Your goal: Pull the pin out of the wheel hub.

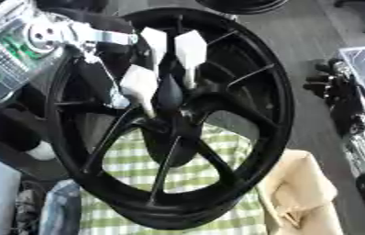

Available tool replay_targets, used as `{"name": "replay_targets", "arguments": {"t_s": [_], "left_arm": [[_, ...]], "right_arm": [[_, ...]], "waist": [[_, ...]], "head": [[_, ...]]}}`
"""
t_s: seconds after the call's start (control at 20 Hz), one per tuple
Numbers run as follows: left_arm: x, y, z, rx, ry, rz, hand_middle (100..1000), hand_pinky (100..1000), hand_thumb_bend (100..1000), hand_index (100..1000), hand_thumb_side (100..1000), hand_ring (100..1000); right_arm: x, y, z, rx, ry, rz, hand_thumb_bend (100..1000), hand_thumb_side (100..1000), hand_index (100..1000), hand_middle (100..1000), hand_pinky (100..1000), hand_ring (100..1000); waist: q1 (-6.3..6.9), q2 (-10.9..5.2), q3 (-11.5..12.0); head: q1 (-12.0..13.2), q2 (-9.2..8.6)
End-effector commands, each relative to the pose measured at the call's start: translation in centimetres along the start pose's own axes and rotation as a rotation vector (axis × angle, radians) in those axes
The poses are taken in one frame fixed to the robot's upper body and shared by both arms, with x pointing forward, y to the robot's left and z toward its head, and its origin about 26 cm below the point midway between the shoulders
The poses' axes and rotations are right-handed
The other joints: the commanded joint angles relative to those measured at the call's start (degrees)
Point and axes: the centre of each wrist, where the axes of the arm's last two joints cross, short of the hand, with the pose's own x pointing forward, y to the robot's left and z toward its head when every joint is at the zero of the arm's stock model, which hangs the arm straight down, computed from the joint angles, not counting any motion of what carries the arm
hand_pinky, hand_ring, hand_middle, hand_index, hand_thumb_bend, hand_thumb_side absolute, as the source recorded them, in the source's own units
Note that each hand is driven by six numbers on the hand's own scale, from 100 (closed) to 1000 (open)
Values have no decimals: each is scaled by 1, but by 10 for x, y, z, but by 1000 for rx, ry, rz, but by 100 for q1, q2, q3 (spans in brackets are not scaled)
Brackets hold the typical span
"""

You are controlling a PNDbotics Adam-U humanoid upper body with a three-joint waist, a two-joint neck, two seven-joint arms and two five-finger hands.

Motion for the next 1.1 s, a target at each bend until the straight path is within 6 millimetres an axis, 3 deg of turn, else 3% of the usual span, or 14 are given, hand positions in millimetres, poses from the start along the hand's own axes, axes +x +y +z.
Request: {"name": "replay_targets", "arguments": {"t_s": [0.05, 0.55, 1.1], "left_arm": [[-1, 7, 8, 7, 17, -20, 455, 578, 330, 534, 100, 446], [2, 14, 14, 91, 21, -72, 364, 528, 340, 434, 100, 366], [8, 19, 18, 142, 13, -78, 322, 501, 391, 389, 100, 332]], "right_arm": [[6, -2, -2, 1, -20, 16, 100, 928, 824, 620, 928, 711], [5, -2, -2, 1, -16, 18, 100, 937, 824, 620, 928, 711], [5, -1, -2, 4, -14, 17, 100, 941, 824, 620, 928, 711]], "waist": [[-28, -99, 5], [-25, -78, 13], [-20, -75, 7]], "head": [[16, -65], [30, -55], [41, -54]]}}
